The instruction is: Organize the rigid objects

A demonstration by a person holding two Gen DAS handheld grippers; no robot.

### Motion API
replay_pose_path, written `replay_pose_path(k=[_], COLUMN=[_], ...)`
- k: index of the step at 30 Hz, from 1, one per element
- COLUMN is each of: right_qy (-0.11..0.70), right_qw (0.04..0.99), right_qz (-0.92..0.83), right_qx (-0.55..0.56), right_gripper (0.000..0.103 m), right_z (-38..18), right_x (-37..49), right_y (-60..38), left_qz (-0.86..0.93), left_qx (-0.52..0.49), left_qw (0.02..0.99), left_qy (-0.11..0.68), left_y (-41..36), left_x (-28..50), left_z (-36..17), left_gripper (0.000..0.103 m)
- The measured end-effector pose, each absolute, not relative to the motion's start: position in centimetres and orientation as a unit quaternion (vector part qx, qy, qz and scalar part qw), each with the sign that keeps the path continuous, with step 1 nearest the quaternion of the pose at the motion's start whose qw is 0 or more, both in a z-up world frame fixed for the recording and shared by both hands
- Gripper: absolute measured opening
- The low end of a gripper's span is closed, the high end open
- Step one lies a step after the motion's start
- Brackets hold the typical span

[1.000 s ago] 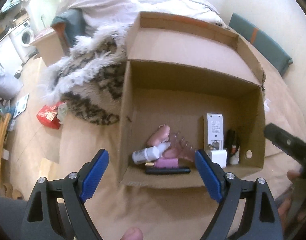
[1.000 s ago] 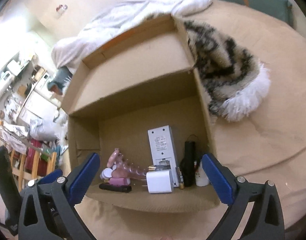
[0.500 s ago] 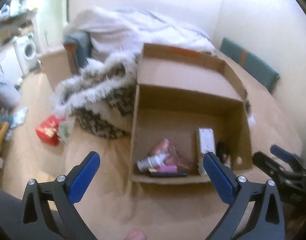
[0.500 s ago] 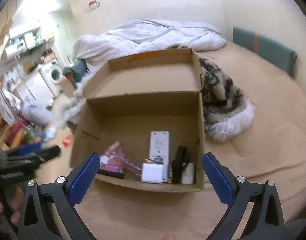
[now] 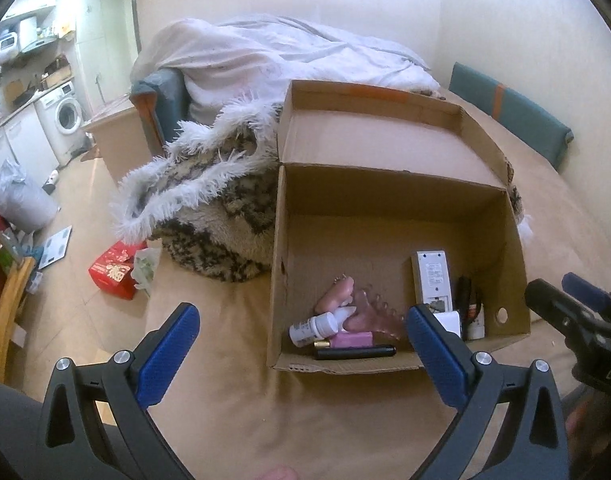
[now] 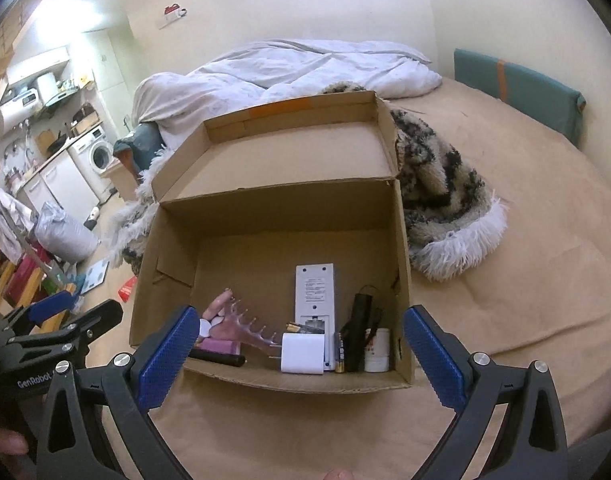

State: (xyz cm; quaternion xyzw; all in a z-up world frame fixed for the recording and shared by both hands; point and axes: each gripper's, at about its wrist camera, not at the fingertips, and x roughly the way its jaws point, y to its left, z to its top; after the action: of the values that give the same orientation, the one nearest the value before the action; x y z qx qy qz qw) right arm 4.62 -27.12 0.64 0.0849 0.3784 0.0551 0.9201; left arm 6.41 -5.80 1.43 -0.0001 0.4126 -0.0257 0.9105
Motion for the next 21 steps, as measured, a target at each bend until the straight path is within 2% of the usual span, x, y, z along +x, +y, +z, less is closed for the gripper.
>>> replay_pose_path(k=[21], right_qy=[0.38], right_qw=[0.92], right_qz=[0.051], right_qx=[0.08], right_gripper=[0.103], right_z=[0.49], right_x=[4.94], right_y=[-27.26], left_qz=[-0.021], left_qx=[-0.011], left_qw=[0.909], left_qy=[0.417], left_y=[-5.19], left_x=[6.51], left_z=[1.34], left_gripper=[0.103])
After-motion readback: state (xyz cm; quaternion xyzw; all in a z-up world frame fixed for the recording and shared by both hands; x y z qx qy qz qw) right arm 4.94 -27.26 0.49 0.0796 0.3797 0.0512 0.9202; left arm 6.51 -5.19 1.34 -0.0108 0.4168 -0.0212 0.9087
